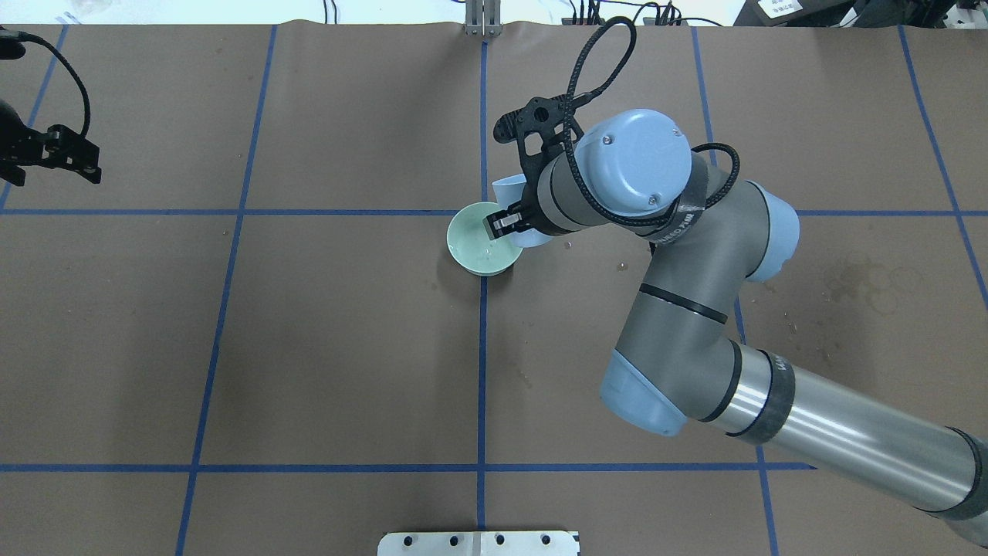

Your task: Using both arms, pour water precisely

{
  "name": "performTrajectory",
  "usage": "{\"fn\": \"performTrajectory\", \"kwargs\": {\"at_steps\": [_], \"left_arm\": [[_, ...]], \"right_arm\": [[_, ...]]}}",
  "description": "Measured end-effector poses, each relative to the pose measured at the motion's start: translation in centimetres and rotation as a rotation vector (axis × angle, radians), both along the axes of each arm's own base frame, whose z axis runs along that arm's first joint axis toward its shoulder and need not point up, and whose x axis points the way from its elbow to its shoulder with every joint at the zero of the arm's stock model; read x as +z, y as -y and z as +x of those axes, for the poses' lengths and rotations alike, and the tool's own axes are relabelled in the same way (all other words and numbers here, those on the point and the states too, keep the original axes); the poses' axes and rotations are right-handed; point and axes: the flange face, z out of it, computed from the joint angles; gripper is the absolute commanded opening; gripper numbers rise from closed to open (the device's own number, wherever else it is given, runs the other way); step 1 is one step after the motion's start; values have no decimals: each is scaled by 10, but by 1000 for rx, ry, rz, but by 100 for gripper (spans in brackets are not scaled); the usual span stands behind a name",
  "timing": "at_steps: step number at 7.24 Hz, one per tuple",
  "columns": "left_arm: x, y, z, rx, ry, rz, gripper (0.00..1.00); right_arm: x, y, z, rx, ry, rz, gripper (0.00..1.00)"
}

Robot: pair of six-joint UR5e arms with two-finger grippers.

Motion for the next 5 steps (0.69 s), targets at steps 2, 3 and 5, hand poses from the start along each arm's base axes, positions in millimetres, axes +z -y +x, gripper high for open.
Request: {"fn": "performTrajectory", "kwargs": {"at_steps": [2,3,5], "left_arm": [[0,0,0,-1,-1,-1,100],[-1,0,0,-1,-1,0,100],[-2,0,0,-2,-2,2,100]], "right_arm": [[21,-2,36,117,-17,25,0],[39,0,51,197,-37,15,0],[99,11,84,398,-94,-55,0]]}}
